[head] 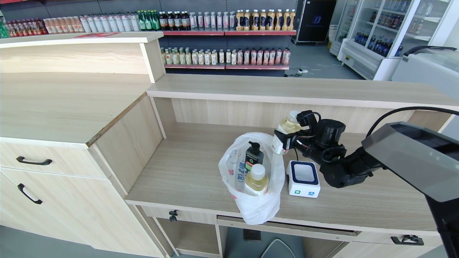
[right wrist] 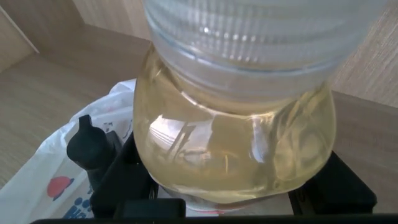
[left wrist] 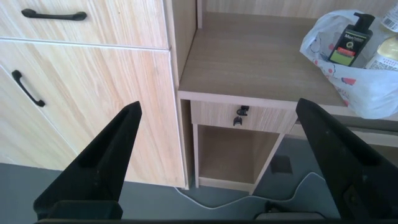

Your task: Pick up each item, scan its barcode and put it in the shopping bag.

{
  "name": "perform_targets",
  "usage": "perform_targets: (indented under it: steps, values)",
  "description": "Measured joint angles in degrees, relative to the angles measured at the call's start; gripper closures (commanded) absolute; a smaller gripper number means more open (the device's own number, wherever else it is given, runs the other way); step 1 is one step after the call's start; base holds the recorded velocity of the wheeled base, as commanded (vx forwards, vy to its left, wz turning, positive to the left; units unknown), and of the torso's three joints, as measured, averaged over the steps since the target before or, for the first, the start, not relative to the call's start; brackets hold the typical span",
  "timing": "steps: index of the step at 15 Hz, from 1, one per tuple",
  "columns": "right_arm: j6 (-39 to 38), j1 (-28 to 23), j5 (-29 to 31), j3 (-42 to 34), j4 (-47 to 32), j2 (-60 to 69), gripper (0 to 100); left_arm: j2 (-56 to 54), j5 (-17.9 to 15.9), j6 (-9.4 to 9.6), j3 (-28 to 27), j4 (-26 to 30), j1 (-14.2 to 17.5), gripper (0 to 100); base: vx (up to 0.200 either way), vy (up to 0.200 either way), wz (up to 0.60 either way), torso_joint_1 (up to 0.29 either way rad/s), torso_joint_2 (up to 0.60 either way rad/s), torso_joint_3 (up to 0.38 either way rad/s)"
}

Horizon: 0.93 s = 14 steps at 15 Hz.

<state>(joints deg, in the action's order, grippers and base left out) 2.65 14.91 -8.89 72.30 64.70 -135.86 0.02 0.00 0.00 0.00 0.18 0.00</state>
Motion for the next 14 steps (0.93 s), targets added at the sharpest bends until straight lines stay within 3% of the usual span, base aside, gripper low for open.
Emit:
perform_targets:
  steps: [9,14]
  values:
    - [-0.07,4.57,-4.17,-22.58,-1.15,19.05,100,0.00,0.00,0.00,0.00,-0.02,0.00,0,0.000,0.000,0.00,0.000,0.00,0.000]
    - [2.06,5.07,-4.38,-24.71,-0.43,18.25,100,0.00,0.00,0.00,0.00,0.00,0.00,0,0.000,0.000,0.00,0.000,0.00,0.000]
